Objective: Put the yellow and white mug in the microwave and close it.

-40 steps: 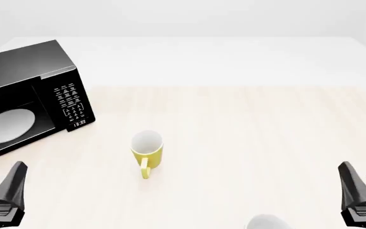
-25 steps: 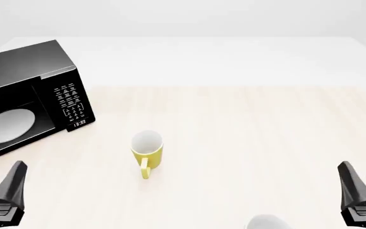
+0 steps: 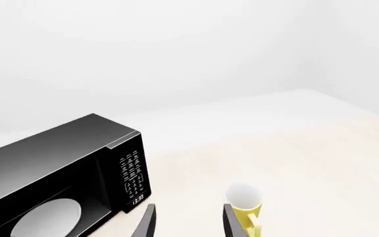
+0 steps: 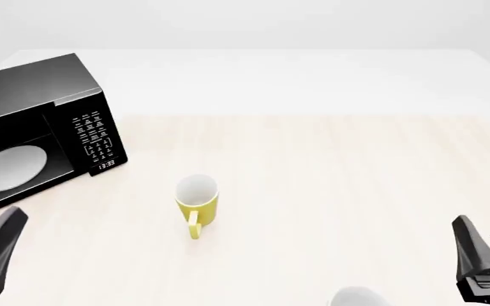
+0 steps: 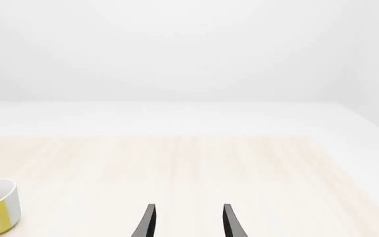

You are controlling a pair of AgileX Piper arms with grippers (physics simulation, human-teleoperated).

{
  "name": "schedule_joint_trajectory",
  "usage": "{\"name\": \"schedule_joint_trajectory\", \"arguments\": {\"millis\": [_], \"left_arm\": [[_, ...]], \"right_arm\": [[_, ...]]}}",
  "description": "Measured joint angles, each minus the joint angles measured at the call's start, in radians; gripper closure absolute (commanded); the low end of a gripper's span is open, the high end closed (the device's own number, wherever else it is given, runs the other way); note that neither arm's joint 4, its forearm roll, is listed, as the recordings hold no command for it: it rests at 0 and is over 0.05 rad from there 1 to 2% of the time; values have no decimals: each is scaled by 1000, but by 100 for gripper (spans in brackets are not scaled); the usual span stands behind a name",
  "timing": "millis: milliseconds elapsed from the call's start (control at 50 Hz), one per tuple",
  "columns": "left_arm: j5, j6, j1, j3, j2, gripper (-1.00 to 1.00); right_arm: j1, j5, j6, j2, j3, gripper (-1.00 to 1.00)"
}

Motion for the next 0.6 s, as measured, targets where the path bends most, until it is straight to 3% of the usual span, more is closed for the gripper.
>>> {"name": "schedule_joint_trajectory", "arguments": {"millis": [280,600], "left_arm": [[103,-13,-90,-60,23,-100],[94,-62,-152,-99,197,-100]], "right_arm": [[0,0,0,0,0,-100],[0,0,0,0,0,-100]]}}
